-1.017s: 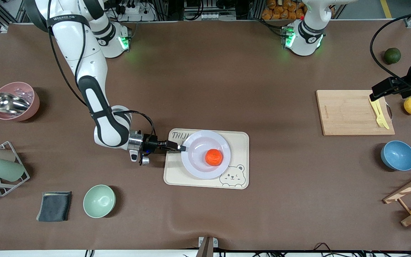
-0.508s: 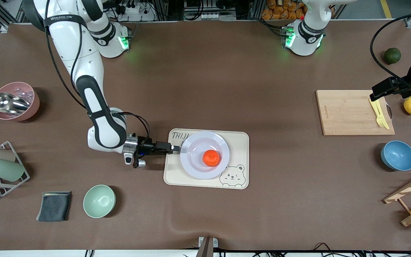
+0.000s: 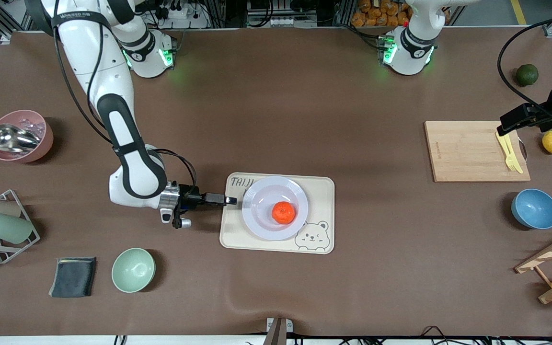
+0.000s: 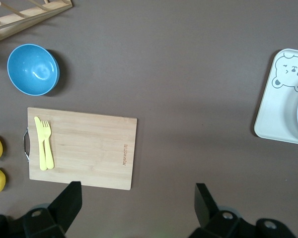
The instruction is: Place orange and plate with both arms
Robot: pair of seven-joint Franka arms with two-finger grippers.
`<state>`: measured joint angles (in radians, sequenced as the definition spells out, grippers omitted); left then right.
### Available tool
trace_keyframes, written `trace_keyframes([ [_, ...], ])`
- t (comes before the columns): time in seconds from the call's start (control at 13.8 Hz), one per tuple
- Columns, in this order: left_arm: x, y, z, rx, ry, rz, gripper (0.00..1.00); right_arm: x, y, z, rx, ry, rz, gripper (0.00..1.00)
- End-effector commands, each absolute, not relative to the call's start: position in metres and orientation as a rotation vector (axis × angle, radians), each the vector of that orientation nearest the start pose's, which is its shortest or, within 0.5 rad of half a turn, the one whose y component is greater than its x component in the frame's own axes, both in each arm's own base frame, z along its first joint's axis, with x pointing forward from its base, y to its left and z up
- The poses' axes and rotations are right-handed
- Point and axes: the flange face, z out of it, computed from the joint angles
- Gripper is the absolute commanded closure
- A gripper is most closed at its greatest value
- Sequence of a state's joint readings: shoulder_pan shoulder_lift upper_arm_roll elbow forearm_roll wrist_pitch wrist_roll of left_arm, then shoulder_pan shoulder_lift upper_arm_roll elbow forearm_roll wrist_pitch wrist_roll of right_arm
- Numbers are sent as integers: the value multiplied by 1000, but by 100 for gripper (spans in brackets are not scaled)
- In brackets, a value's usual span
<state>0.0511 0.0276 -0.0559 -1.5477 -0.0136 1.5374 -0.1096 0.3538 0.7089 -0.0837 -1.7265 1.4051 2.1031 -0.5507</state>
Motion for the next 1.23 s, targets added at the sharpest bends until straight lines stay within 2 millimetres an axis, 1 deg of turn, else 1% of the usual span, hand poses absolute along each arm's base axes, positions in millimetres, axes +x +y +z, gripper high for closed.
trace_keyframes([
  [0.0,558,0,623,-3129,-137,50,0,624,209,222,-2194,168,169,0],
  [0.15,558,-2,624,-3129,-133,47,0,626,192,253,-2270,156,228,0],
  [0.22,558,-2,625,-3129,-135,45,0,627,182,265,-2288,140,264,0],
  [0.36,557,-2,626,-3129,-135,40,0,629,149,280,-2302,108,301,0],
  [0.44,556,-1,628,-3129,-137,35,0,631,139,288,-2314,78,325,0],
  [0.51,555,0,630,-3129,-137,31,0,630,130,295,-2326,60,345,0],
  [0.65,554,-1,631,-3129,-137,26,0,628,120,317,-2367,26,343,0],
  [0.73,554,-1,632,-3129,-140,23,0,626,113,329,-2417,13,351,0],
  [0.8,553,-1,633,-3129,-140,21,0,623,110,346,-2471,-9,350,0],
  [1.02,553,-4,634,-3130,-130,21,0,613,95,387,-2613,-98,371,0],
  [1.16,553,-5,633,-3129,-128,28,0,613,69,411,-2671,-132,407,0],
])
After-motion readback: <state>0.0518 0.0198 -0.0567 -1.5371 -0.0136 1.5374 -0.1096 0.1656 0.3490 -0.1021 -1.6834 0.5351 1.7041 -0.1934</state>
